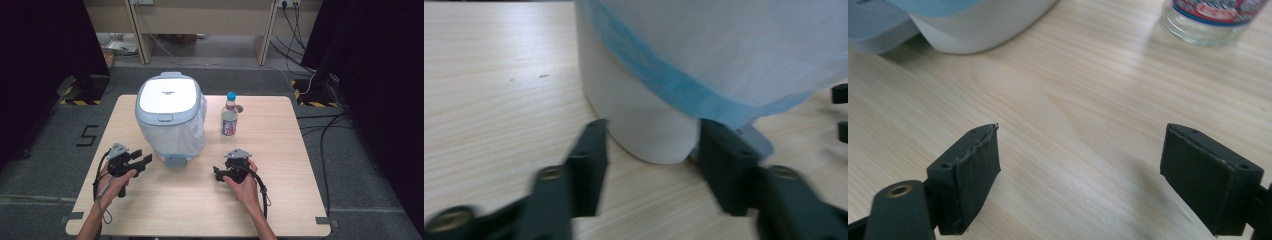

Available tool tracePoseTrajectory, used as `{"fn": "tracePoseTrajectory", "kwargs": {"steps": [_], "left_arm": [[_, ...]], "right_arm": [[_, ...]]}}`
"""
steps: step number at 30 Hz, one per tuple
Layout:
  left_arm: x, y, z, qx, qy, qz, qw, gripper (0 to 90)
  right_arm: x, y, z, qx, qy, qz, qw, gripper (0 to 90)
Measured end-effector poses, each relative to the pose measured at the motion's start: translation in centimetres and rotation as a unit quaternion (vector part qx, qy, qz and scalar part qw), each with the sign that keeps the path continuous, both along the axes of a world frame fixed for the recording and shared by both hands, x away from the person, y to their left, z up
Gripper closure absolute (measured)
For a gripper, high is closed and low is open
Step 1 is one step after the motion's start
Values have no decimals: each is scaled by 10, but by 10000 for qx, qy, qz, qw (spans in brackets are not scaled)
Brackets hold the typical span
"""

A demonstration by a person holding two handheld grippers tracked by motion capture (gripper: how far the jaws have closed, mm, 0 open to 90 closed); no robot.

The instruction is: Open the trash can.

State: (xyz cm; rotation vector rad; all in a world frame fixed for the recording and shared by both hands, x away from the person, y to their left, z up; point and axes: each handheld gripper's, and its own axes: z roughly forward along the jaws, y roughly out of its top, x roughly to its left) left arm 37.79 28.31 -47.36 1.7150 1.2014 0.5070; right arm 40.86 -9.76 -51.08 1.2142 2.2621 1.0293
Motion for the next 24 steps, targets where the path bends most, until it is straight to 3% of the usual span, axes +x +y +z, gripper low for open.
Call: {"fn": "tracePoseTrajectory", "kwargs": {"steps": [2,7,14,15,16,21,24], "left_arm": [[-3,0,4,-22,-87,-32,10000,721],[-12,-1,17,-115,-267,-109,9995,846],[-21,-6,35,-259,-388,-289,9985,885],[-22,-7,38,-318,-380,-346,9982,888],[-23,-8,41,-521,-311,-475,9970,892],[-26,-10,51,-536,-404,-584,9960,893],[-29,-11,65,-594,-536,-667,9946,893]], "right_arm": [[1,-4,-3,-67,79,-23,9999,162],[3,-5,-7,-197,111,-14,9997,155],[4,-5,-7,-210,115,-24,9997,141],[4,-5,-8,-213,111,-26,9997,139],[5,-5,-8,-219,100,-9,9997,137],[5,-5,-8,-213,92,-7,9997,136],[5,-5,-8,-204,111,-21,9997,135]]}}
